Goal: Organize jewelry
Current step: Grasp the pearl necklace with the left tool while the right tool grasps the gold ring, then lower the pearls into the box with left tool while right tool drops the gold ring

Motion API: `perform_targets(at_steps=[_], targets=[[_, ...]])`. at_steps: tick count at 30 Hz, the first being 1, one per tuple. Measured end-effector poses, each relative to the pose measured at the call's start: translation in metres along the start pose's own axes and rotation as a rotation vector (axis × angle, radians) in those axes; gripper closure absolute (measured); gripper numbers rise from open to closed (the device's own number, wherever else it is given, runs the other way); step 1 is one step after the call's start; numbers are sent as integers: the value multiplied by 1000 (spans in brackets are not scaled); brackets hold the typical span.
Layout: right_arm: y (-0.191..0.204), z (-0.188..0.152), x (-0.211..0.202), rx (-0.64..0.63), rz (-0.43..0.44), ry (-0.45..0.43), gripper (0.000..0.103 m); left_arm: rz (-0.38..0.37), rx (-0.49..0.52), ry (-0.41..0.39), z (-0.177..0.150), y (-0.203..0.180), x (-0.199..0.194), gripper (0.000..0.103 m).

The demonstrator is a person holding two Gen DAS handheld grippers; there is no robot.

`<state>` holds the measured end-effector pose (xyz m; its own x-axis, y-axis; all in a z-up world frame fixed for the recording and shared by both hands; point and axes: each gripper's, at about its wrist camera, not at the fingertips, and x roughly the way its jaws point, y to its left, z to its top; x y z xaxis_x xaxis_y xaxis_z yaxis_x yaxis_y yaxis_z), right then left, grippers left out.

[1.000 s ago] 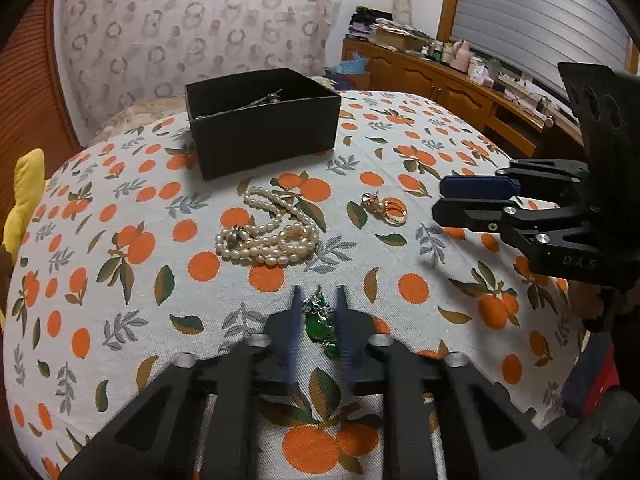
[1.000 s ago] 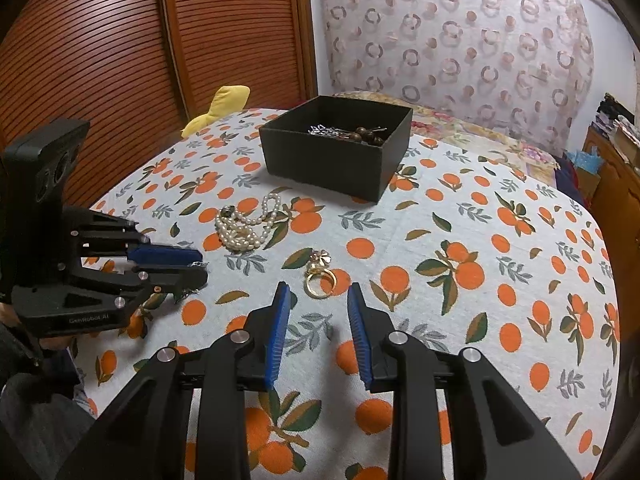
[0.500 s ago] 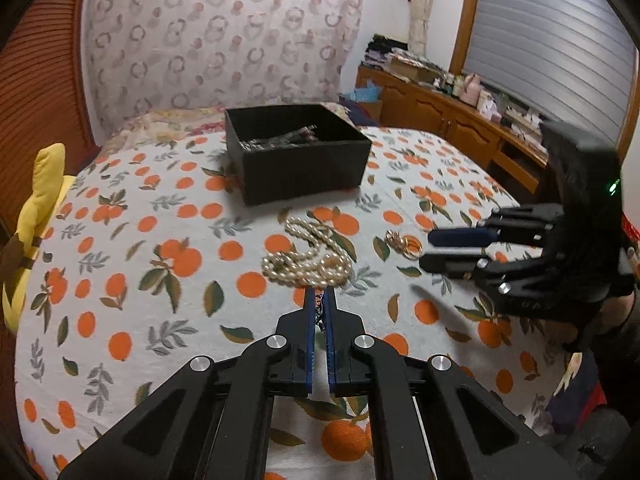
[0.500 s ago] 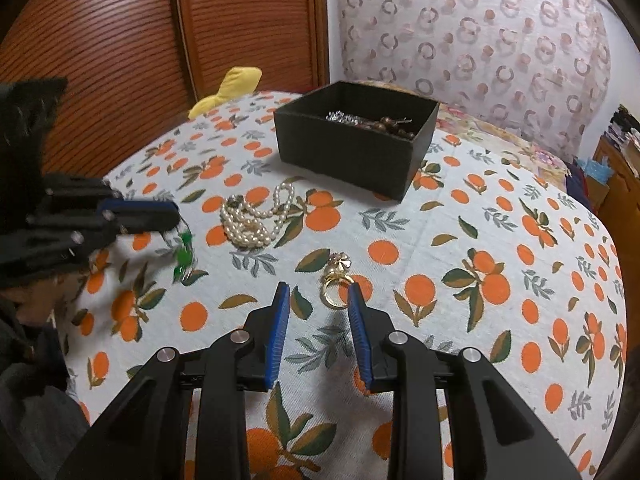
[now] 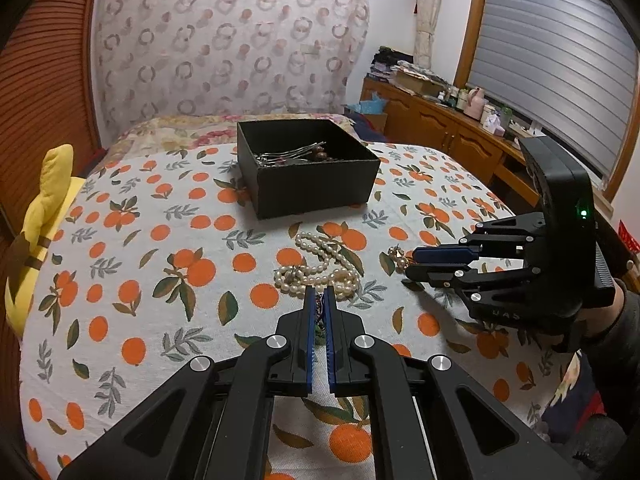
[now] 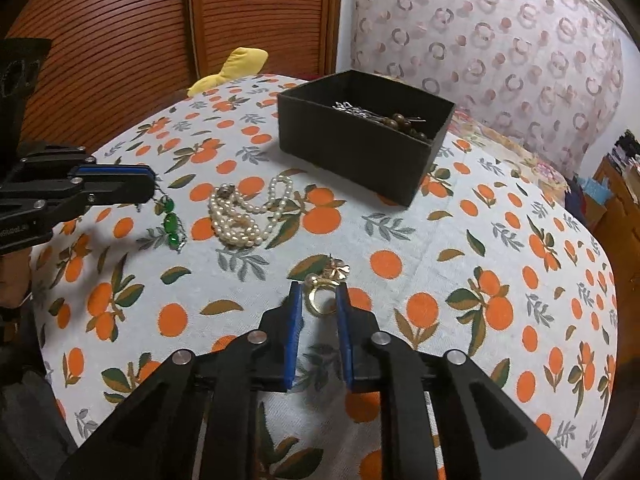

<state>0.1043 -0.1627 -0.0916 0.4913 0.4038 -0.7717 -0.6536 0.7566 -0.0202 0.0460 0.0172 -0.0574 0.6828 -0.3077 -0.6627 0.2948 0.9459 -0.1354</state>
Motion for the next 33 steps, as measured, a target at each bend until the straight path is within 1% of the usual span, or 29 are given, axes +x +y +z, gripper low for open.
perform_targets(at_steps=[4,7,8,10,11,17,22,26,33], targets=[[3,2,-3,-8,8,-15,84,0,0,1,0,0,0,100],[6,3,0,-25,2,2,85,-1,0,0,0,0,0,100],[6,3,4,-32,-4,16,88,-1,-1,-1,1,0,0,100],[7,3,4,-35,-1,12,90,1,-1,-3,0,0,0,100],[7,2,5,-35,6,15,97,1,-3,-5,0,1,0,100],[7,0,2,-41,5,16,98,3,-1,-29,8,-1,-2,100],[5,0,-12,-26,15,-23,98,3,8,-51,20,-3,-4,100],[2,8,-24,-22,12,-60,98,2,18,-70,32,-6,-5,100],[-14,34,-38,12,-5,-134,98,31,33,-115,60,-5,-4,100]])
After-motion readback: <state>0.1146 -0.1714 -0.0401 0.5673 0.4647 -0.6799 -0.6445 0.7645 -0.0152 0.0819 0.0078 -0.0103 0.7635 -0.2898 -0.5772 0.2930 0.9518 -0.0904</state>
